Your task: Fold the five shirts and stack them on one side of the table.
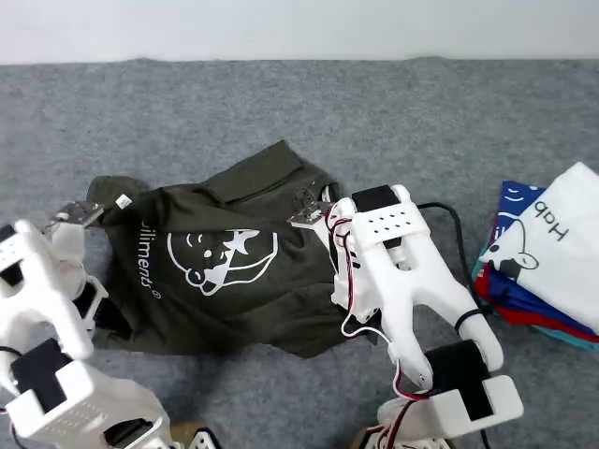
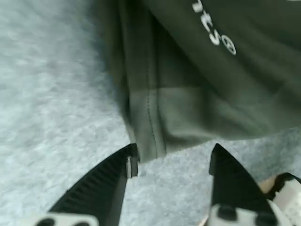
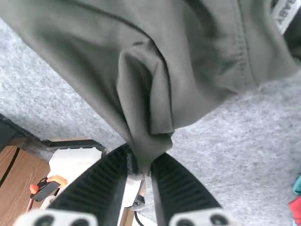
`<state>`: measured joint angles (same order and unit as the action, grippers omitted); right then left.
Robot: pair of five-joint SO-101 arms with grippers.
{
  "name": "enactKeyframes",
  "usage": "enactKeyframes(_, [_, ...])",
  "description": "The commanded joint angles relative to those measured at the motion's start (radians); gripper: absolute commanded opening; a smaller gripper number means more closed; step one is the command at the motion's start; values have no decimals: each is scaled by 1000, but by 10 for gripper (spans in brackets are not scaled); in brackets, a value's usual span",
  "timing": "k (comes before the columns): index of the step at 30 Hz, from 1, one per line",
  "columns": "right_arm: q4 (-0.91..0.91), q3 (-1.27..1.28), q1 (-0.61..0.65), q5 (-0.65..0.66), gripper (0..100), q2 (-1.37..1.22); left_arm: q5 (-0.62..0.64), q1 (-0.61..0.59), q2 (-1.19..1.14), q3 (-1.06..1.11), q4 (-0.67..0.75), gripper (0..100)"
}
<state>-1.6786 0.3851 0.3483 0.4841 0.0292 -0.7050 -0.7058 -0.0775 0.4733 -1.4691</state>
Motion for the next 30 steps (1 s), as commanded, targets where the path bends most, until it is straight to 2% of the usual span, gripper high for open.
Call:
enactKeyframes(1, [-18, -8, -10, 6, 10, 53, -11, -28, -29, 25, 71, 258])
enactKeyframes(8, [-19, -8, -10, -28, 10, 53, -6, -29, -218, 24, 169, 249])
enactKeyframes(16, [-61, -83, -10, -29, 10, 71, -12, -26, -245, 18, 161, 50])
enactKeyframes(18, [-94, -153, -10, -29, 10, 82, -49, -23, -204, 18, 123, 11])
enactKeyframes(20, [-116, -227, -10, -29, 10, 93, -77, -9, -138, 18, 64, 14])
enactKeyframes(26, [-116, -407, -8, -29, 10, 177, -72, 48, 199, -5, -63, 13])
enactKeyframes(30, [-111, -543, -27, -21, 10, 245, -14, 63, 463, -88, -75, 13])
